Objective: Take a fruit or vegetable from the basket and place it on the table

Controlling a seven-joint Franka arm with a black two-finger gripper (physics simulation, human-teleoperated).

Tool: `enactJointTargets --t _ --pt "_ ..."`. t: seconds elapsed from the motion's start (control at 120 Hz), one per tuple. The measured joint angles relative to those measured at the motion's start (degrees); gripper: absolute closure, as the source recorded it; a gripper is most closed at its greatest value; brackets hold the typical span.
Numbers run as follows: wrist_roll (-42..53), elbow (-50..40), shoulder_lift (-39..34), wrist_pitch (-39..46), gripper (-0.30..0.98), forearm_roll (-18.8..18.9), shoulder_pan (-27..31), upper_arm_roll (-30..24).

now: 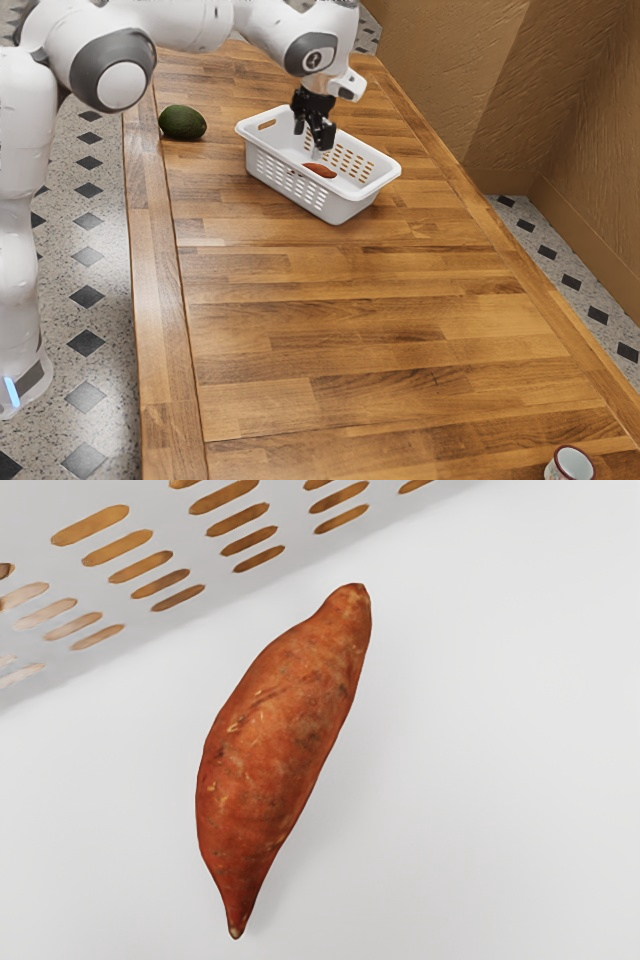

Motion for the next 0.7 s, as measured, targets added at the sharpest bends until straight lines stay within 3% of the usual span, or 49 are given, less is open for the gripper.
enactJointTargets --t 0.2,0.7 --pt "3.5 0.0 2.2 1.3 0.00 -1.8 2.4 0.2" --pt "8.9 1.9 6.6 6.6 0.00 -2.0 3.2 0.1"
